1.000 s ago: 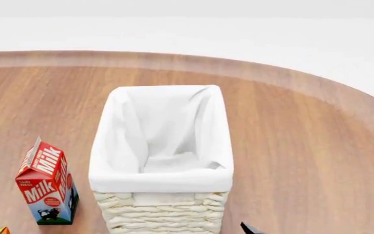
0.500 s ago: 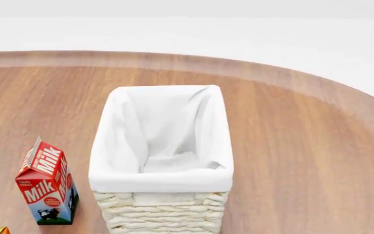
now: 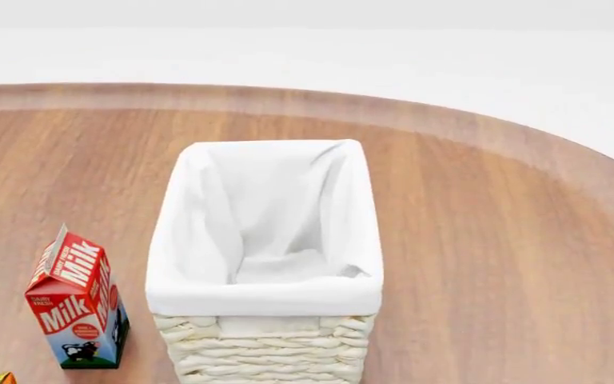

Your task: Pick up the alphabet soup, and put it in the basket.

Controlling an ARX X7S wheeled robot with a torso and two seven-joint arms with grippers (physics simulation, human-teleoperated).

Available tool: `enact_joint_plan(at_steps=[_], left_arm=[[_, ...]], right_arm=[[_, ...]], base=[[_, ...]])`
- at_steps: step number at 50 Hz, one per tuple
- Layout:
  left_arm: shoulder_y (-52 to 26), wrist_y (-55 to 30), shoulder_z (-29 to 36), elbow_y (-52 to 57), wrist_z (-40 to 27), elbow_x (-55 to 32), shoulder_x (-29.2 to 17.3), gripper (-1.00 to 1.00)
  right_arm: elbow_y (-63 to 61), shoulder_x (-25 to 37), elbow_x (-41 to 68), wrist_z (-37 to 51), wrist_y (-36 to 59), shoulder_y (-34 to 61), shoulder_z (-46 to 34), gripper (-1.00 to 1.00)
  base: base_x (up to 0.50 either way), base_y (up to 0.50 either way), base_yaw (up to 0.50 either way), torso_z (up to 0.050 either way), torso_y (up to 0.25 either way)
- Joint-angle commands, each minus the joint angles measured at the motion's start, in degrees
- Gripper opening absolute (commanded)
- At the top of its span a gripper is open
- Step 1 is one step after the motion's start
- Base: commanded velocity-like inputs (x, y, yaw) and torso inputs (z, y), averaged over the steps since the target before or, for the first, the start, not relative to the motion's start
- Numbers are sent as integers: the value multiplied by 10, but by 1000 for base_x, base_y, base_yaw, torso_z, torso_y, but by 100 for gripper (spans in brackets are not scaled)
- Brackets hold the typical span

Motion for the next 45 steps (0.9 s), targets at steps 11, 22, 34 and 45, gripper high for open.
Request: enact_joint_plan(at_steps=[11,22,34,45], left_arm=[[1,5,3,-2,-2,1,-3,100],[0,7,5,-4,-3,2,-4,100],[0,8,6,-3,-5,2,-6,100],[2,7,7,-1,-8,2,-8,100]], right_arm=[[-16,9,-22,-32,-14,-11,-27,100],[-5,4,-48,-36,-13,-11,-42,100],[12,-2,-80,-27,-7,-11,-52,100],[28,-9,-102,-17,-16,-17,-55,100]], base=[[0,0,0,0,0],[0,0,0,0,0],[0,0,0,0,0],[0,0,0,0,0]])
